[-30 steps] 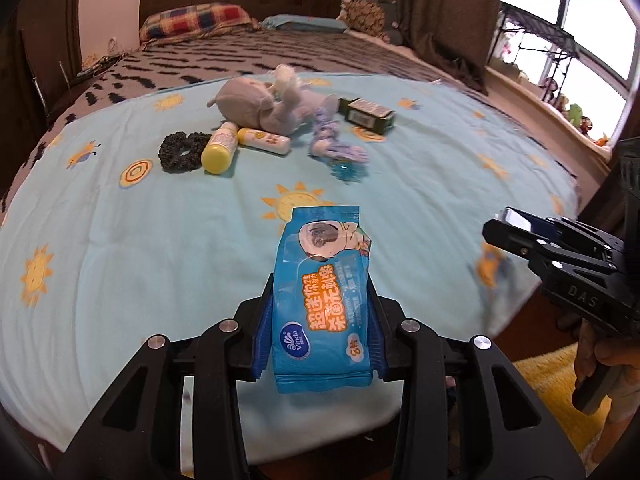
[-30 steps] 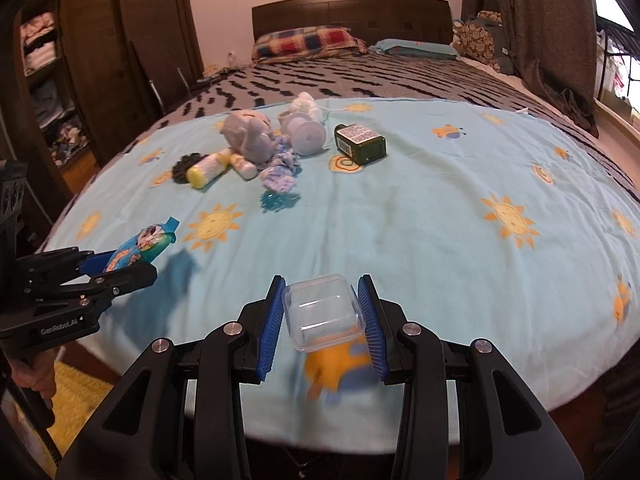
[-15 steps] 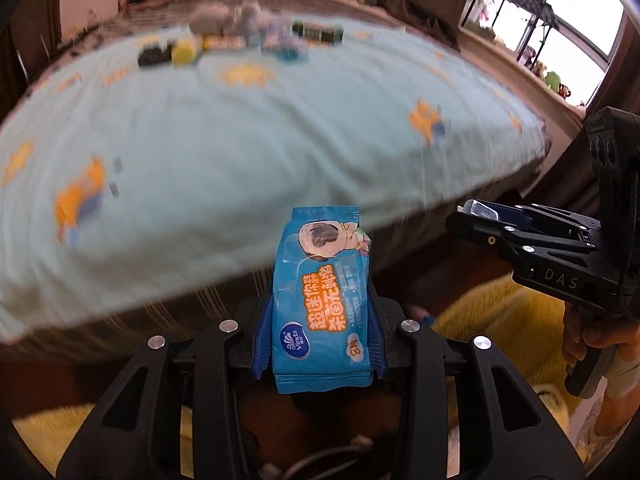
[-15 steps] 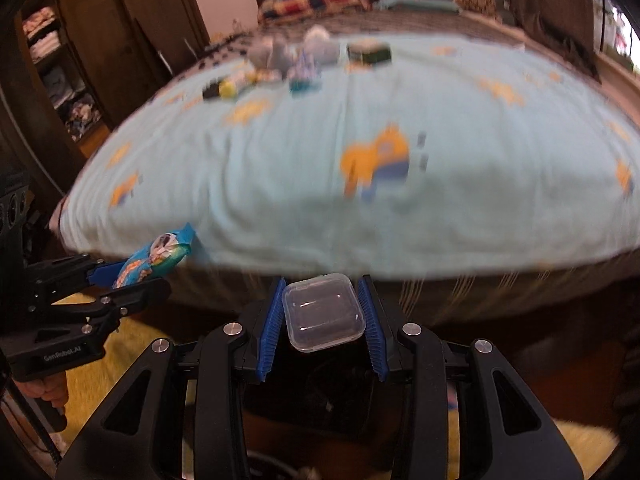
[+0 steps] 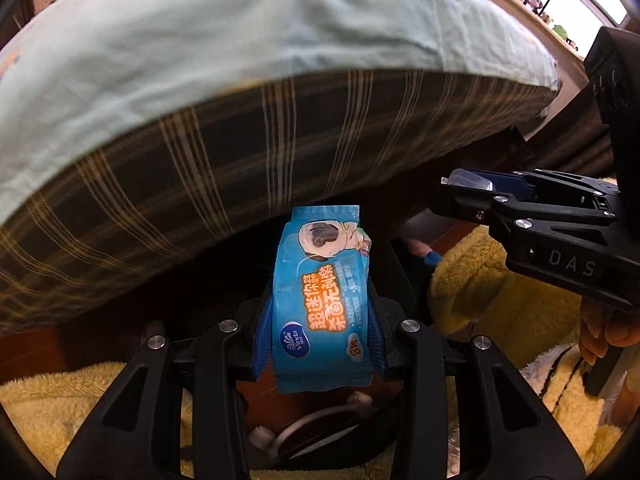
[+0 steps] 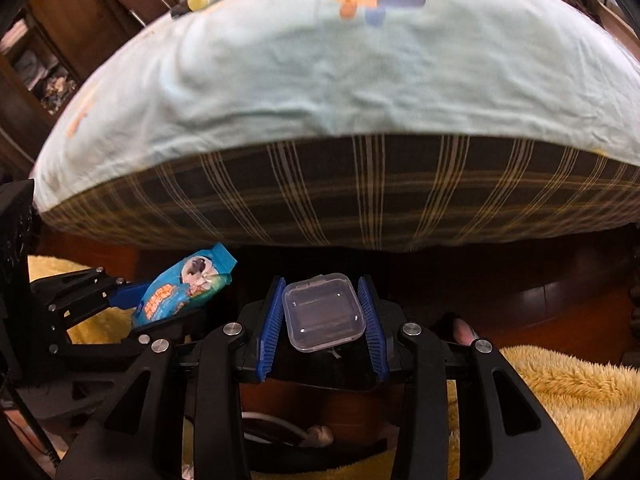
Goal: Collect trash
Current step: 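Carry the wipe pack and clear case down into the bin and release, then bring both open tools back over the remaining items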
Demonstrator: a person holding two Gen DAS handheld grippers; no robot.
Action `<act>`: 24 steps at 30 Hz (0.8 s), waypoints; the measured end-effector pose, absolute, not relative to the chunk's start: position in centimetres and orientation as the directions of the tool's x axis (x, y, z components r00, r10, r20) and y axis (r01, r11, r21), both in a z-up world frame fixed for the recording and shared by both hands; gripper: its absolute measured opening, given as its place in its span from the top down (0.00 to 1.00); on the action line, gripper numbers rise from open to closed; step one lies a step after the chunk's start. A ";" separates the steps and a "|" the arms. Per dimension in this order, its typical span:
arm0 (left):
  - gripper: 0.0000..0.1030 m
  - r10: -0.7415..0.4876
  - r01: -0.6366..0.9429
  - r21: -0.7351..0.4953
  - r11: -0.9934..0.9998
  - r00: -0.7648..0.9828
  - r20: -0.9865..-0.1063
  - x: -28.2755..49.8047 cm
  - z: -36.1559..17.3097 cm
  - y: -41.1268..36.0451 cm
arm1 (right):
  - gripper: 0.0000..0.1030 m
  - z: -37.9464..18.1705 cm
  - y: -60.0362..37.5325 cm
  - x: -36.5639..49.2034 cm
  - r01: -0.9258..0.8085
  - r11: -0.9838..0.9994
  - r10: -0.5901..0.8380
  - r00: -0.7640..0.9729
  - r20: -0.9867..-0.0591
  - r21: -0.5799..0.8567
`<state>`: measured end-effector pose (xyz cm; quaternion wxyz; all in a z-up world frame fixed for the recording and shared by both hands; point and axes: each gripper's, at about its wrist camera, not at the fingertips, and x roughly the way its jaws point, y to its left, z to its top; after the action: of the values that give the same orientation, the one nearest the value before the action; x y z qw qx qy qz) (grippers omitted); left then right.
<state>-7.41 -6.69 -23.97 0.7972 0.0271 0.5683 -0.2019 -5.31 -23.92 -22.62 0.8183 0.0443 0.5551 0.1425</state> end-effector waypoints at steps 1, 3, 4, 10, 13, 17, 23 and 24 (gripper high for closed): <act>0.64 -0.288 0.351 -0.186 0.918 0.266 -0.920 -7.4 -24.2 -6.7 | 0.63 -22.8 -23.9 -5.4 -0.182 0.955 0.283 0.339 -0.897 0.233; 0.64 -0.285 0.354 -0.186 0.917 0.253 -0.924 -7.2 -24.6 -6.9 | 0.62 -23.1 -23.8 -5.4 -0.181 0.953 0.293 0.333 -0.896 0.244; 0.64 -0.286 0.357 -0.186 0.915 0.249 -0.925 -7.3 -24.7 -7.0 | 0.62 -23.1 -23.8 -5.4 -0.180 0.952 0.296 0.332 -0.895 0.248; 0.61 -0.293 0.369 -0.193 0.909 0.237 -0.926 -7.3 -25.2 -7.3 | 0.62 -23.3 -23.5 -5.0 -0.182 0.950 0.304 0.331 -0.893 0.255; 0.60 -0.295 0.368 -0.195 0.909 0.241 -0.925 -7.1 -25.1 -7.6 | 0.53 -23.1 -23.1 -4.4 -0.177 0.950 0.303 0.334 -0.893 0.257; 0.55 -0.292 0.363 -0.189 0.912 0.253 -0.923 -6.8 -24.4 -7.4 | 0.46 -22.6 -23.4 -3.9 -0.168 0.953 0.298 0.353 -0.887 0.254; 0.43 -0.277 0.357 -0.162 0.920 0.300 -0.913 -6.6 -22.6 -6.7 | 0.39 -20.8 -24.6 -3.7 -0.151 0.959 0.282 0.403 -0.871 0.241; 0.42 -0.277 0.357 -0.159 0.921 0.308 -0.910 -6.6 -22.3 -6.6 | 0.37 -20.2 -24.8 -3.6 -0.147 0.960 0.278 0.418 -0.865 0.238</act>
<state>-6.57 -6.60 -22.30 0.8078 0.0361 0.5548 -0.1960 -3.62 -24.82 -20.24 0.8397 0.0624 0.5244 0.1266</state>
